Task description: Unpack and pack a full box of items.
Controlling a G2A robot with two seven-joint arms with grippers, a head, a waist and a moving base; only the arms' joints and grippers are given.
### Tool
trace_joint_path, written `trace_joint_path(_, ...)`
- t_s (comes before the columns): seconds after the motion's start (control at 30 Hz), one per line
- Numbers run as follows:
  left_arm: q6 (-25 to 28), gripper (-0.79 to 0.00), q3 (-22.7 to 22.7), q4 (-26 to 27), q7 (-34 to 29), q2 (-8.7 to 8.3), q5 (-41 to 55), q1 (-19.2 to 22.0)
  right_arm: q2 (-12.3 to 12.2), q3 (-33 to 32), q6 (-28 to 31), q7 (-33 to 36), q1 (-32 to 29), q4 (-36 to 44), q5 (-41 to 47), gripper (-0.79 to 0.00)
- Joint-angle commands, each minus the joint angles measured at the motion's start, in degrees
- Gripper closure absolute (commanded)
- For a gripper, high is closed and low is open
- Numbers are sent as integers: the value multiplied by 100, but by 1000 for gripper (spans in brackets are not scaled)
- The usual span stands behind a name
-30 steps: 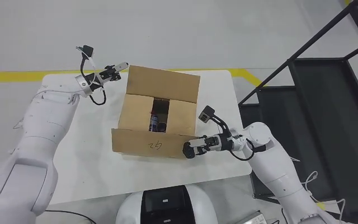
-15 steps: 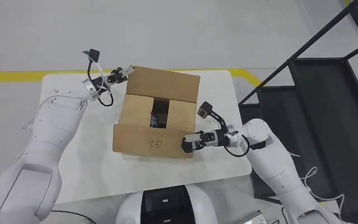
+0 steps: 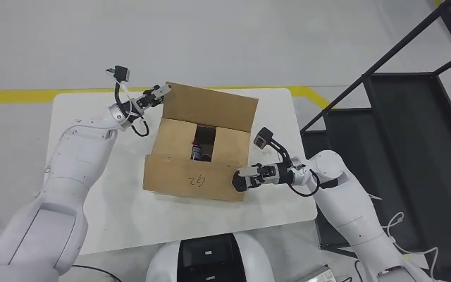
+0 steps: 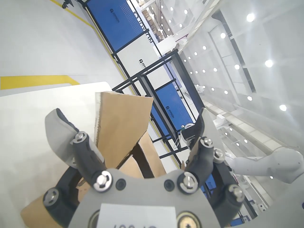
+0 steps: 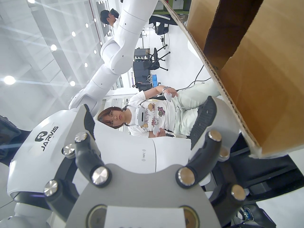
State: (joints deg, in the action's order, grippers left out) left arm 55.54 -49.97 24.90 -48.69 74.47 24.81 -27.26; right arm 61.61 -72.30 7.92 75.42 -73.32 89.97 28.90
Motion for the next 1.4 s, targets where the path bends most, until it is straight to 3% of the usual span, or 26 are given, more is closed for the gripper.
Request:
trace_joint_path(0.0, -97, -785, 9, 116, -104, -20, 88, -12, -2, 29, -5, -14, 16, -1, -22, -785)
trace_joint_path(0.27, -354, -785, -9, 1027, -362, -337, 497, -421, -17, 129, -80, -355, 101, 6, -426, -785)
trace_joint_path(0.57, -1433, -785, -382, 2238, -1442, -937, 1415, -1045, -43, 208, -277, -872, 65, 147, -960, -785)
trace_joint_path(0.77, -2007, -785, -607, 2845, -2015, -1235, 1407, -1348, -75, 168, -361, -1150, -3, 281, -1266, -785)
trace_joint_path(1.1, -2129, -785, -771, 3385, -2138, -1483, 1406, -1600, -216, -321, -405, -1626, -841, 1289, -1783, -785)
trace_joint_path(1.37, -2436, -785, -620, 3727, -2444, -1597, 1289, -1654, -250, -432, -339, -1979, -1074, 1374, -1974, -785)
